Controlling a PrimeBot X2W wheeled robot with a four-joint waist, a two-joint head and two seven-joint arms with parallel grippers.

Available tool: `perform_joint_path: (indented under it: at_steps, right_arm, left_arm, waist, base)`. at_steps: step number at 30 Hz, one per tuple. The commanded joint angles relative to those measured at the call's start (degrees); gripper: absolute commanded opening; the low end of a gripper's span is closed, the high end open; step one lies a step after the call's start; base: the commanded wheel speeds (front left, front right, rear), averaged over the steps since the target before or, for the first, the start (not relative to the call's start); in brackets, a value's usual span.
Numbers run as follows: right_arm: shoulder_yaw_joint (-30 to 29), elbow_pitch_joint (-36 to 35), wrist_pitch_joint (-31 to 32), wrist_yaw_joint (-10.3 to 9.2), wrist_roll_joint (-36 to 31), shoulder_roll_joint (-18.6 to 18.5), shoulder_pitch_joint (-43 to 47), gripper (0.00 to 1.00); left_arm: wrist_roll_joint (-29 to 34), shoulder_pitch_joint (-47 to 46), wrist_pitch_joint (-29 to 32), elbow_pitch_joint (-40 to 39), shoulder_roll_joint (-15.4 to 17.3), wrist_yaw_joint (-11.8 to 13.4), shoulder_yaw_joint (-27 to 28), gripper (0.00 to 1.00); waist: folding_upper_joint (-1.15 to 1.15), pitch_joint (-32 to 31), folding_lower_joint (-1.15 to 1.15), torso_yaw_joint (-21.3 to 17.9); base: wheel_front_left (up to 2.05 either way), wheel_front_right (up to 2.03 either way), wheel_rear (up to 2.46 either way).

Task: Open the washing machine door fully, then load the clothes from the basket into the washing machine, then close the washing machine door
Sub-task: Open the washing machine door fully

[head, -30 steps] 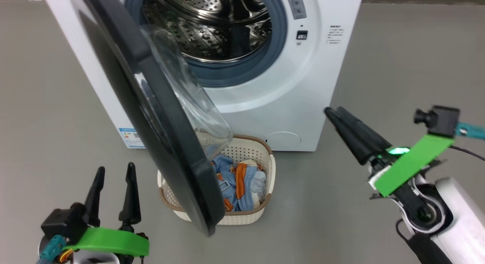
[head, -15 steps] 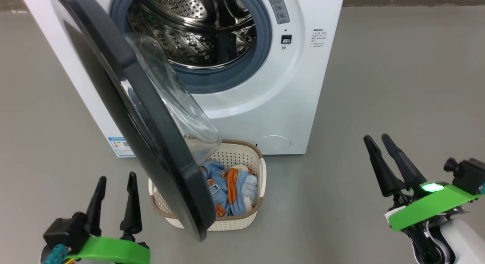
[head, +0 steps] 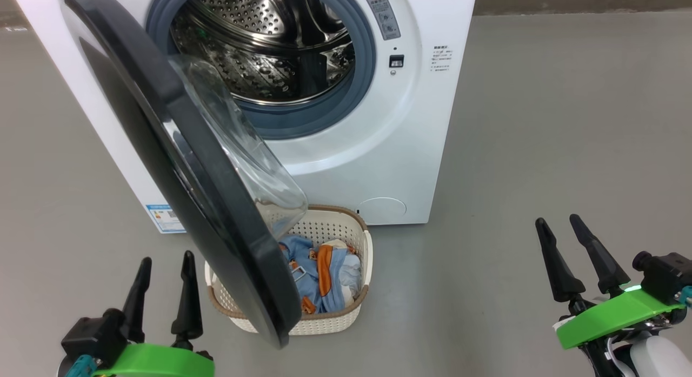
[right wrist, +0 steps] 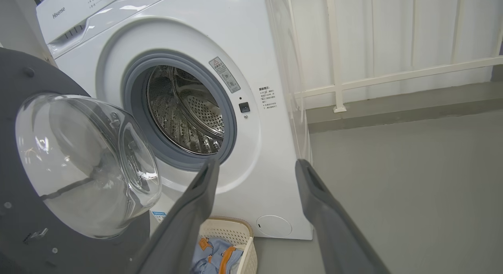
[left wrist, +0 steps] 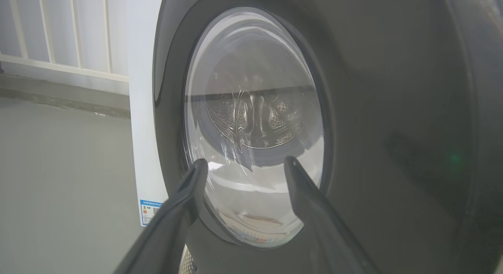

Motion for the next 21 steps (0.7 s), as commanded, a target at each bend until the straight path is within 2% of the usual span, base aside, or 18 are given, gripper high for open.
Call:
perform_joint_path:
  at_steps: [1,10,21]
  right_arm:
    - [0.19,-0.68,-0.68,0.09,-1.99,0.08,0.35,1.0]
    - [-0.76,0.98,-0.68,0.09,-5.27,1.94,0.08,1.0]
    - [-1.08,1.72,-0.68,0.09,-6.4,2.35,-0.08,1.0]
  left_arm:
    - [-0.04,-0.87,-0.36,-1.6,0.95,0.45,1.8,1.0]
    - [0.41,-1.06,-0.36,-1.84,0.95,0.57,2.15,1.0]
    - [0.82,-1.05,-0.36,-1.3,0.95,0.48,1.98,1.0]
  waist:
    - [0.0,-0.02,0.0,-0.14]
    - [0.0,0.23,0.0,-0.42]
    - [0.0,0.16,0.0,-0.61]
  base:
    - [0.0,0.0,0.0]
    - [0.0,0.0,0.0]
    - [0.0,0.0,0.0]
